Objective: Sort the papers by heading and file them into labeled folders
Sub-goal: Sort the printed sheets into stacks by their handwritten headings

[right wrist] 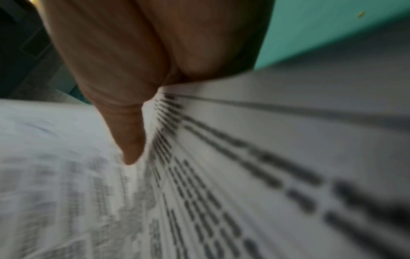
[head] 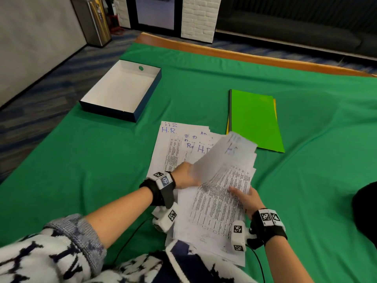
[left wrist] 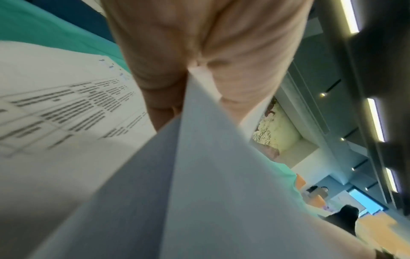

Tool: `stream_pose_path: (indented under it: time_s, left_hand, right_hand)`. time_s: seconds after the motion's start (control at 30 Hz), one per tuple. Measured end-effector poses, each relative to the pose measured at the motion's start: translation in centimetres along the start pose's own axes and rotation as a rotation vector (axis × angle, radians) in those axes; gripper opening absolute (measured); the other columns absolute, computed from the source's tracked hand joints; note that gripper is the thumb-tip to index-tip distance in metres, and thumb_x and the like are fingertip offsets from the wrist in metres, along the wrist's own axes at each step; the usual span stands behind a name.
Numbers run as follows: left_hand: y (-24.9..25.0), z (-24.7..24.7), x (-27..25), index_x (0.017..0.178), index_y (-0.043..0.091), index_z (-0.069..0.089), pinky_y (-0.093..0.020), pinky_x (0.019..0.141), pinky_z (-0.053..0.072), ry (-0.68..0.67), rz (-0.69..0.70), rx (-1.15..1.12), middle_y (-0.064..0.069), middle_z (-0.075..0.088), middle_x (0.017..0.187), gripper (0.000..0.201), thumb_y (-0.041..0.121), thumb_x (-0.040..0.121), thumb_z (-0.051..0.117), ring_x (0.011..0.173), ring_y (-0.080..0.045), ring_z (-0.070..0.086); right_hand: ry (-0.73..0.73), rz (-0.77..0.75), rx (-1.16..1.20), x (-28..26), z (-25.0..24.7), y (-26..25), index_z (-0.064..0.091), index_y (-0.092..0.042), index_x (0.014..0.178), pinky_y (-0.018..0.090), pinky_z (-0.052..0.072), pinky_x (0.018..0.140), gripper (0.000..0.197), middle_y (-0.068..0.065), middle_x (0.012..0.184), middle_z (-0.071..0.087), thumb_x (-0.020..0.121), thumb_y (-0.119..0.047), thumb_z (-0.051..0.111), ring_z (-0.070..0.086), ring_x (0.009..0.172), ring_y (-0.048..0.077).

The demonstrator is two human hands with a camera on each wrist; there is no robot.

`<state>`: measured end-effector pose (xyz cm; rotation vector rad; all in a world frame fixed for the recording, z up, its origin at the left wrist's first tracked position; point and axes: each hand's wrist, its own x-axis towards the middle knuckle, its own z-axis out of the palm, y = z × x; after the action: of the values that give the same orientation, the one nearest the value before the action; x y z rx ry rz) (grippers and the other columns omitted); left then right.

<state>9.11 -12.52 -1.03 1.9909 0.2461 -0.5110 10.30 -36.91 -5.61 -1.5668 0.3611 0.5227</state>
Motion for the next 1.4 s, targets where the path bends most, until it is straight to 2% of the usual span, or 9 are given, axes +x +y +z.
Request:
stream_pose_path:
  time_s: [0.17, 0.33, 0.47, 0.53, 0.63, 0.8, 0.97, 1.1, 1.4]
  left_hand:
    - [-2.6, -1.4, -0.8, 0.108, -0.002, 0.061, -0.036, 0.090, 0.051, -0.128, 0.068, -0.125, -0.013, 0.067, 0.100, 0.041, 0.000, 0.070, 0.075, 0.099, -0.022, 0.062]
    - [-2.4, -1.0, -1.0, 0.066, 0.003, 0.061, -0.014, 0.049, 0.039, -0.288, 0.079, 0.108, 0.011, 0.054, 0.055, 0.025, -0.019, 0.071, 0.051, 0.056, -0.003, 0.050]
    - [-1.4, -3.2, 0.6, 0.115, 0.011, 0.061, -0.023, 0.068, 0.049, -0.342, 0.046, 0.473, 0.000, 0.061, 0.113, 0.050, -0.015, 0.076, 0.046, 0.094, -0.011, 0.057]
    - [-1.1, -4.7, 1.6, 0.124, 0.024, 0.055, -0.021, 0.068, 0.052, -0.258, 0.025, 0.486, 0.008, 0.052, 0.129, 0.066, -0.018, 0.076, 0.040, 0.112, -0.011, 0.054]
    - [-0.5, -5.5, 3.8, 0.127, 0.023, 0.053, -0.022, 0.083, 0.048, -0.104, 0.061, 0.598, 0.001, 0.048, 0.136, 0.060, -0.011, 0.079, 0.043, 0.124, -0.018, 0.048]
    - [0.4, -3.4, 6.8, 0.127, 0.009, 0.051, -0.035, 0.107, 0.031, -0.112, 0.171, 0.779, -0.010, 0.044, 0.138, 0.044, 0.019, 0.085, 0.061, 0.129, -0.026, 0.040]
    - [1.2, -1.6, 9.1, 0.113, 0.002, 0.055, -0.039, 0.096, 0.046, -0.061, 0.172, 0.796, -0.017, 0.056, 0.116, 0.044, 0.020, 0.074, 0.068, 0.115, -0.033, 0.053]
    - [0.6, -2.0, 10.3, 0.148, 0.012, 0.011, -0.040, 0.117, 0.018, -0.071, 0.180, 0.882, -0.006, 0.012, 0.156, 0.109, 0.050, 0.067, 0.074, 0.143, -0.022, 0.015]
    - [1.9, -2.8, 12.2, 0.140, 0.017, 0.029, -0.045, 0.106, 0.034, -0.116, 0.215, 1.106, -0.006, 0.034, 0.142, 0.116, 0.071, 0.048, 0.075, 0.129, -0.028, 0.034]
  right_hand:
    - [-0.031, -0.115, 0.030, -0.1, -0.7, 0.9, 0.040, -0.016, 0.130, 0.039, 0.048, 0.094, 0.095, 0.005, 0.120, 0.064, 0.050, -0.023, 0.092, 0.063, 0.109, 0.021]
    - [-0.122, -0.125, 0.013, -1.9, -0.5, 0.4, 0.063, -0.001, 0.074, 0.019, 0.050, 0.050, 0.007, 0.005, 0.067, 0.072, 0.076, 0.004, 0.069, 0.068, 0.058, 0.014]
    - [-0.209, -0.096, 0.100, -0.9, -2.6, 1.3, 0.074, -0.015, 0.063, 0.018, 0.049, 0.051, 0.031, 0.003, 0.061, 0.068, 0.049, -0.039, 0.088, 0.062, 0.050, 0.014]
    - [-0.197, 0.103, 0.015, 1.0, -4.7, 2.6, 0.076, -0.009, 0.086, 0.032, 0.057, 0.078, 0.033, 0.017, 0.090, 0.072, 0.063, -0.033, 0.080, 0.070, 0.079, 0.030]
    - [-0.284, -0.254, 0.122, 2.9, -8.3, 5.4, 0.041, 0.021, 0.119, 0.050, -0.001, 0.117, 0.052, 0.032, 0.143, 0.012, 0.101, -0.024, 0.023, 0.009, 0.132, 0.053]
    - [-0.073, -0.238, -0.029, -2.5, -4.1, 0.1, 0.071, -0.016, 0.095, 0.052, 0.039, 0.104, 0.027, 0.006, 0.106, 0.071, 0.071, -0.029, 0.076, 0.060, 0.110, 0.029]
    - [0.165, -0.265, -0.079, -1.9, -5.3, -2.4, 0.061, 0.005, 0.091, 0.044, 0.055, 0.083, 0.076, 0.015, 0.093, 0.072, 0.051, -0.057, 0.083, 0.069, 0.089, 0.029]
    - [0.215, -0.301, -0.129, -2.4, -4.9, -3.6, 0.062, -0.014, 0.095, 0.031, 0.056, 0.077, 0.012, -0.002, 0.091, 0.069, 0.083, -0.013, 0.066, 0.068, 0.078, 0.006]
    - [0.359, -0.185, -0.116, -2.6, -5.8, -2.5, 0.057, 0.001, 0.115, 0.026, 0.047, 0.067, 0.026, 0.010, 0.103, 0.063, 0.089, -0.004, 0.057, 0.061, 0.083, 0.019]
